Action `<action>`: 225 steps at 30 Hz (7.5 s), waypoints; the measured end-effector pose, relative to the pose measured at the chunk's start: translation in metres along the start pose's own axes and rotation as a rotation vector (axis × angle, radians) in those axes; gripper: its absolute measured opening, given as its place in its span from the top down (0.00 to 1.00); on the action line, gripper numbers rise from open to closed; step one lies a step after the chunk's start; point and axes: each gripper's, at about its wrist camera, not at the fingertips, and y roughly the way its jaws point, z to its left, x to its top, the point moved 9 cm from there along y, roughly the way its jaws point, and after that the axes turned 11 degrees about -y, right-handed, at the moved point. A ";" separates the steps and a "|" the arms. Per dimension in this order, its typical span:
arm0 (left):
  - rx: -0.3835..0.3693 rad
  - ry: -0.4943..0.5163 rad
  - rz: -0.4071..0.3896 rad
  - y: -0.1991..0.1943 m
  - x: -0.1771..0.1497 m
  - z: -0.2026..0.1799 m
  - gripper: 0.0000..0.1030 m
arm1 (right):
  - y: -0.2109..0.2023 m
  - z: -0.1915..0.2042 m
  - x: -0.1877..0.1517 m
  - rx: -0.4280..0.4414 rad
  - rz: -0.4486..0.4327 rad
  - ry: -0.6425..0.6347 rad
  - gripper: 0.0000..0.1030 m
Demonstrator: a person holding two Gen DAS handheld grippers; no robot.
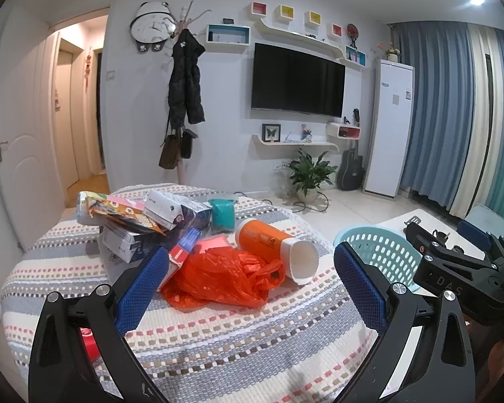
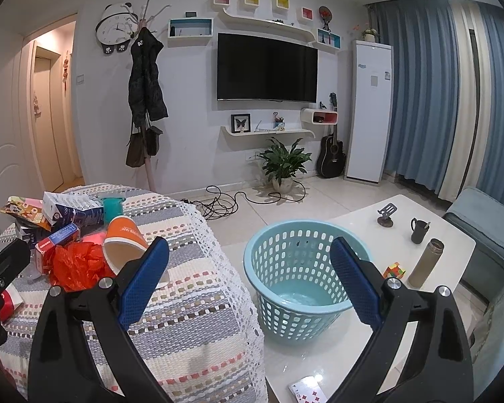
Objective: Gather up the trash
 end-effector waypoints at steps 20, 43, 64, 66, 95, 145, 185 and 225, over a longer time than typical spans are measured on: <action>-0.007 -0.014 0.005 -0.001 -0.003 0.003 0.07 | 0.000 0.005 0.000 0.006 -0.001 -0.002 0.11; -0.008 -0.026 0.002 -0.003 -0.001 0.008 0.07 | -0.001 0.012 0.000 0.016 -0.005 -0.010 0.11; 0.192 -0.228 0.148 -0.041 -0.013 0.202 0.07 | 0.038 0.124 0.025 0.321 0.044 -0.124 0.38; 0.150 -0.249 0.203 -0.035 -0.025 0.207 0.07 | 0.049 0.133 0.025 0.327 0.063 -0.143 0.38; 0.112 -0.226 0.355 0.036 -0.055 0.176 0.60 | 0.131 0.152 -0.003 0.417 0.254 -0.192 0.52; -0.340 0.027 0.537 0.240 -0.057 -0.173 0.45 | 0.212 -0.124 -0.107 0.032 0.467 0.205 0.45; -0.048 -0.235 0.331 0.091 -0.015 0.100 0.30 | 0.074 0.164 -0.007 0.445 0.148 -0.192 0.10; 0.162 0.025 0.425 0.152 -0.030 0.076 0.22 | 0.091 0.115 -0.029 0.447 0.235 -0.160 0.58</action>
